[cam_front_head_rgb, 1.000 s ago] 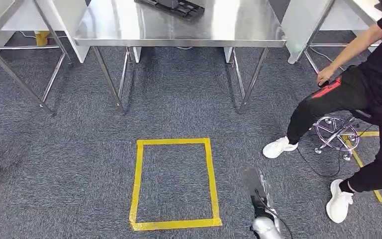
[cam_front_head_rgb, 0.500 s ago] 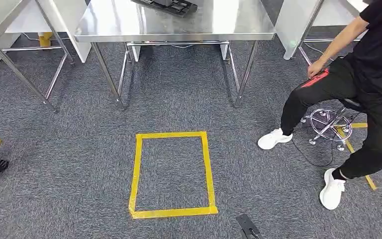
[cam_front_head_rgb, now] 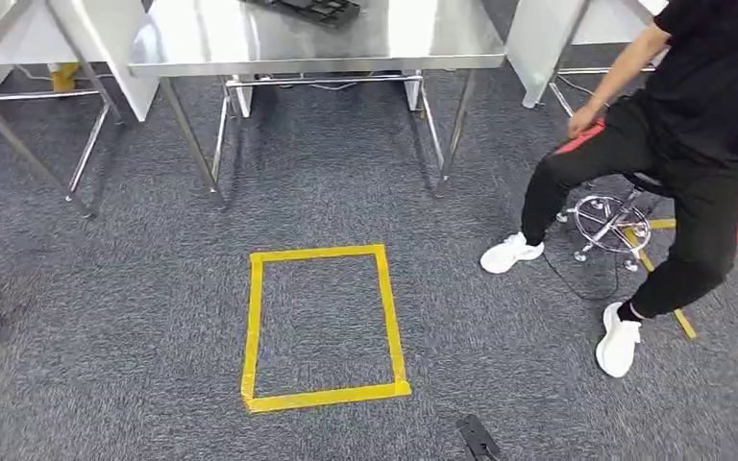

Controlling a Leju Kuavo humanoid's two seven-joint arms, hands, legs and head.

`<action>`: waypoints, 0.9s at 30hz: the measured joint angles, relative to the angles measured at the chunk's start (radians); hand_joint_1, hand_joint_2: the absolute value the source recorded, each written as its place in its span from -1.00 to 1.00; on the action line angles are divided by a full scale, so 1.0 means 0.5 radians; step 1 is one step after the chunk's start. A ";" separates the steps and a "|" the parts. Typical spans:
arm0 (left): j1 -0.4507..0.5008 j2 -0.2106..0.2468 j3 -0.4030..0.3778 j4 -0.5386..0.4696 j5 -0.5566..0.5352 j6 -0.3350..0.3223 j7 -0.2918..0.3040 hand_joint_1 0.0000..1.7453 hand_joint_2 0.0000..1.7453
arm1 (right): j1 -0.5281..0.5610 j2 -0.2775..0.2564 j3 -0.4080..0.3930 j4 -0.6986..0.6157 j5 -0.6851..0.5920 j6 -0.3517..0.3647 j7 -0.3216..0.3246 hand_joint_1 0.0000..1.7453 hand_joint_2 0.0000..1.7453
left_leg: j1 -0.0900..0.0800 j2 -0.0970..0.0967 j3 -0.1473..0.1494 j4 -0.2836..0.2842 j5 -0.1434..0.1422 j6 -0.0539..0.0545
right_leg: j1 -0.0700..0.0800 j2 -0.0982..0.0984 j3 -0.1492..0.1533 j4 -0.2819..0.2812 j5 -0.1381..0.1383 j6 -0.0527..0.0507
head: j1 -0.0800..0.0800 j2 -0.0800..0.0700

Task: Take the parts from the cabinet and place them on the table.

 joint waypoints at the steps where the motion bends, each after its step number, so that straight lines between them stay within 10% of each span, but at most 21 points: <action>1: -0.002 0.001 0.000 0.000 -0.001 0.005 0.000 -1.00 -1.00 | 0.002 0.002 0.000 0.000 0.004 -0.002 0.000 -1.00 -1.00 | -0.001 0.014 0.000 0.000 0.006 -0.010 | -0.001 0.021 -0.023 0.009 0.002 -0.022 | -0.002 0.000; 4: -0.006 0.000 0.000 0.000 -0.007 0.006 0.001 -1.00 -1.00 | 0.021 0.001 0.000 0.006 0.006 -0.001 0.002 -1.00 -1.00 | 0.018 0.025 -0.003 0.005 -0.007 -0.047 | -0.028 0.072 -0.018 0.001 0.028 -0.077 | -0.001 0.001; 6: -0.006 -0.002 -0.001 0.000 -0.010 0.006 0.002 -1.00 -1.00 | 0.017 0.002 -0.001 0.007 0.008 -0.002 0.004 -1.00 -1.00 | 0.025 -0.100 -0.073 0.183 -0.158 -0.053 | -0.024 0.100 -0.039 0.004 0.045 -0.111 | -0.003 0.000; 7: -0.003 -0.002 -0.001 0.000 -0.015 0.007 0.002 -1.00 -1.00 | 0.014 0.002 -0.001 0.007 0.009 -0.001 0.004 -1.00 -1.00 | 0.025 -0.126 -0.126 0.315 -0.232 -0.055 | -0.022 0.115 -0.046 0.004 0.050 -0.119 | -0.003 0.000; 12: -0.003 -0.002 -0.001 0.000 -0.015 0.008 0.002 -1.00 -1.00 | 0.013 0.003 -0.001 0.008 0.009 -0.002 0.004 -1.00 -1.00 | 0.024 -0.132 -0.144 0.358 -0.253 -0.055 | -0.020 0.120 -0.048 0.004 0.052 -0.121 | -0.004 0.000; 14: 0.006 0.000 -0.001 0.001 -0.022 0.021 0.002 -1.00 -1.00 | 0.024 0.006 -0.001 0.014 0.011 0.000 0.004 -1.00 -1.00 | 0.024 -0.153 -0.246 0.614 -0.304 -0.051 | -0.001 0.195 -0.063 0.014 0.060 -0.130 | -0.004 0.000; 15: 0.006 0.001 -0.002 0.001 -0.035 0.048 0.001 -1.00 -1.00 | 0.016 0.013 -0.001 0.016 0.018 0.000 0.005 -1.00 -1.00 | 0.031 -0.355 0.036 0.068 -0.069 -0.013 | 0.012 0.293 -0.074 0.040 0.060 -0.123 | -0.002 0.000; 19: 0.009 -0.007 -0.002 0.002 -0.043 0.053 -0.002 -1.00 -1.00 | 0.027 0.002 -0.001 0.019 0.018 0.000 0.007 -1.00 -1.00 | 0.035 -0.251 0.033 0.006 -0.050 0.012 | 0.013 0.394 -0.149 0.048 0.089 -0.058 | -0.002 0.001; 21: 0.005 -0.005 -0.002 0.001 -0.053 0.066 -0.002 -1.00 -1.00 | 0.028 0.006 0.000 0.020 0.018 -0.001 0.011 -1.00 -1.00 | 0.033 -0.198 0.036 -0.009 -0.034 0.038 | 0.015 0.208 -0.229 0.199 -0.009 -0.066 | 0.009 0.000; 24: 0.017 -0.008 -0.002 0.002 -0.062 0.074 0.006 -1.00 -1.00 | 0.020 0.006 -0.001 0.020 0.015 -0.005 0.015 -1.00 -1.00 | 0.023 -0.101 0.028 -0.008 -0.035 0.039 | -0.002 0.145 -0.434 0.644 -0.185 -0.062 | 0.009 0.000; 27: 0.014 -0.014 -0.005 0.003 -0.066 0.085 0.021 -1.00 -1.00 | 0.034 0.008 -0.001 0.023 0.015 -0.005 0.037 -1.00 -1.00 | 0.030 -0.023 0.031 -0.007 -0.038 0.032 | -0.029 0.116 -0.297 0.432 -0.081 0.014 | 0.010 0.000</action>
